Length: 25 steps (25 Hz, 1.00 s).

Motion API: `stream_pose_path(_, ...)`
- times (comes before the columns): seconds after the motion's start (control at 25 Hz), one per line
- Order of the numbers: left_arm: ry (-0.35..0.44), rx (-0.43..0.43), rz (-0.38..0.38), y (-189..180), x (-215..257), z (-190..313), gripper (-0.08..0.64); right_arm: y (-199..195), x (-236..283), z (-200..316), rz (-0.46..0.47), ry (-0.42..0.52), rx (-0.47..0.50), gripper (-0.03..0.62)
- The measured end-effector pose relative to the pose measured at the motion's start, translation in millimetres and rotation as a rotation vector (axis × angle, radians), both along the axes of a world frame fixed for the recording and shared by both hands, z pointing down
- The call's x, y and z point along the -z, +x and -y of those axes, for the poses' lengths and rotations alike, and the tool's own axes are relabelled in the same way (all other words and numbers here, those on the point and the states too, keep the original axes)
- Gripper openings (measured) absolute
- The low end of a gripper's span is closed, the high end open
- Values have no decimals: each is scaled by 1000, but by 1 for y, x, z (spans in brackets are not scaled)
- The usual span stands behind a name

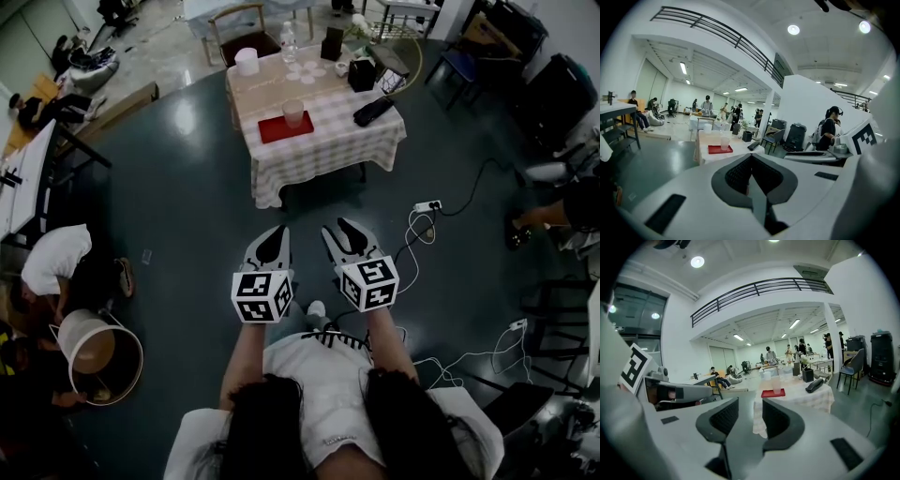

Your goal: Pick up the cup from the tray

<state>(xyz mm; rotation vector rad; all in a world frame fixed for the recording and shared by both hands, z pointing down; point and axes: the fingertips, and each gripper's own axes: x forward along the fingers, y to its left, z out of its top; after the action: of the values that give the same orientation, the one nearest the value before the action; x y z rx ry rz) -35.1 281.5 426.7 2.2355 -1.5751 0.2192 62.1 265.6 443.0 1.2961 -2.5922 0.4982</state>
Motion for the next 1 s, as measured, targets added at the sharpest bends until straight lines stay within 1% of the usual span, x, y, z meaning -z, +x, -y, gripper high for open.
stream_pose_path(0.08,-3,12,6,1,-2,-1,6,2,0,-1,-1,10,4,175)
stream_pose_path(0.2,-1,26,13,-1,-4,0,7,2,1,0,6,28,14,201)
stream_pose_path(0.32,0,35,4,-3,-6,6,6,0,-1,5,-15,40,37,230)
stream_pose_path(0.48,4,45,-9,-1,-7,26,6,1,-3,19,-45,46,41,247)
stream_pose_path(0.64,18,32,9,-1,-4,46,6,2,-2,37,-67,53,42,255)
stream_pose_path(0.76,1,19,0,-3,-8,64,8,1,-1,56,-77,60,37,262)
stream_pose_path(0.88,-19,20,9,-11,-15,82,7,-3,-3,74,-82,55,43,275)
stream_pose_path(1.0,-21,46,9,-25,-18,103,8,-9,-5,91,-93,52,44,281)
